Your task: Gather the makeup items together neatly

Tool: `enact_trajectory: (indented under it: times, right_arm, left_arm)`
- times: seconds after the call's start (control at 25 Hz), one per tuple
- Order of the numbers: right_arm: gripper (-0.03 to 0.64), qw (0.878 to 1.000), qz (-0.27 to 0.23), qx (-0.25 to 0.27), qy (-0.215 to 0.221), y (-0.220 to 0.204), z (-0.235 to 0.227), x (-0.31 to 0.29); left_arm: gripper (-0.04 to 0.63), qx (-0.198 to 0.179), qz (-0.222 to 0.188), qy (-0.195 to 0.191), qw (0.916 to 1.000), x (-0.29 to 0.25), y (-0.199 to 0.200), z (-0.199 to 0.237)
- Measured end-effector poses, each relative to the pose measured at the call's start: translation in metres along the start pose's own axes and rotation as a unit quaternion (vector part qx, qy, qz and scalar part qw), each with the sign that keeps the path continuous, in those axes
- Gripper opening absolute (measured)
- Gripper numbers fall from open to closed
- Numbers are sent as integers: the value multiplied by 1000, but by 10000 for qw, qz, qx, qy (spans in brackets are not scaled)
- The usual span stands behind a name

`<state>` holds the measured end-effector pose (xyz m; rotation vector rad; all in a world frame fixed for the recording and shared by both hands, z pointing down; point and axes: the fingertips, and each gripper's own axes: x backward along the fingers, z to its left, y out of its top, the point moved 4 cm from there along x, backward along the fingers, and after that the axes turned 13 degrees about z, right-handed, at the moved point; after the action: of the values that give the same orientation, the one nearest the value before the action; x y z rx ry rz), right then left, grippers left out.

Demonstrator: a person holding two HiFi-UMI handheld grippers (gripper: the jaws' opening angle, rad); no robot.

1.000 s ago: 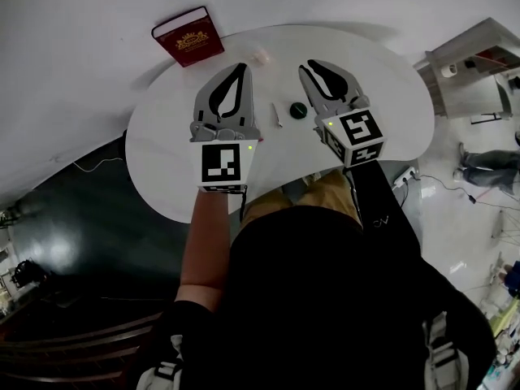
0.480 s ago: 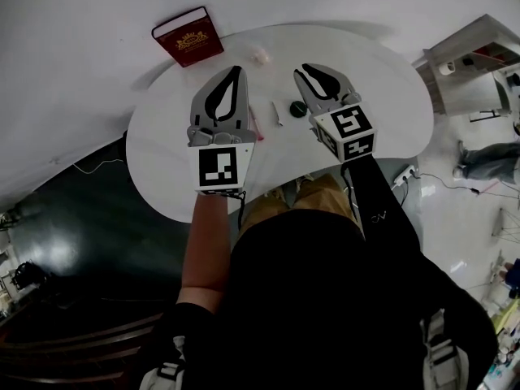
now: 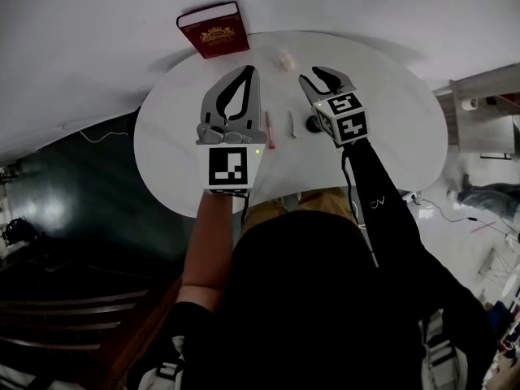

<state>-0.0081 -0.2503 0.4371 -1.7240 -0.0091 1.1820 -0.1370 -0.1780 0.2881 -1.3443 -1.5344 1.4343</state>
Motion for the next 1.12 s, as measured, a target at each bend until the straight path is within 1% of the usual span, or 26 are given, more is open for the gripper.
enact_trajectory:
  times: [0.08, 0.16, 0.36, 0.48, 0.6, 0.68, 0.8, 0.88, 1.0, 1.12]
  right_arm:
    - [138, 9998, 209, 37, 67, -2, -7, -22]
    - [149, 9991, 400, 98, 142, -4, -12, -44]
    - [155, 9959, 810, 41, 409, -11, -22, -95]
    - [155, 9931, 1049, 138, 511, -15, -27, -122]
    - [156, 9907, 1243, 251, 489, -20, -35, -145]
    - [155, 9896, 1334, 199, 508, -23, -41, -158]
    - [156, 9862, 1504, 91, 680, -30, -44, -173]
    - [155, 9841, 1611, 223, 717, -34, -42, -180]
    - [101, 9830, 1654, 467, 653, -39, -41, -180]
    - [84, 9848, 1570, 478, 564, -36, -42, -173]
  left_arm:
    - [6, 4, 98, 104, 9999, -8, -5, 7]
    - [6, 138, 127, 233, 9996, -15, -10, 14]
    - [6, 197, 308, 508, 9980, -32, -21, 26]
    - [6, 241, 467, 593, 9969, -42, -28, 30]
    - [8, 282, 612, 664, 9955, -51, -36, 34]
    - [6, 306, 714, 708, 9945, -53, -42, 35]
    - [6, 326, 922, 756, 9923, -56, -53, 38]
    - [6, 321, 1003, 771, 9914, -57, -60, 39]
    - [6, 396, 1065, 785, 9904, -54, -66, 41]
    - [6, 446, 960, 832, 9909, -52, -64, 44]
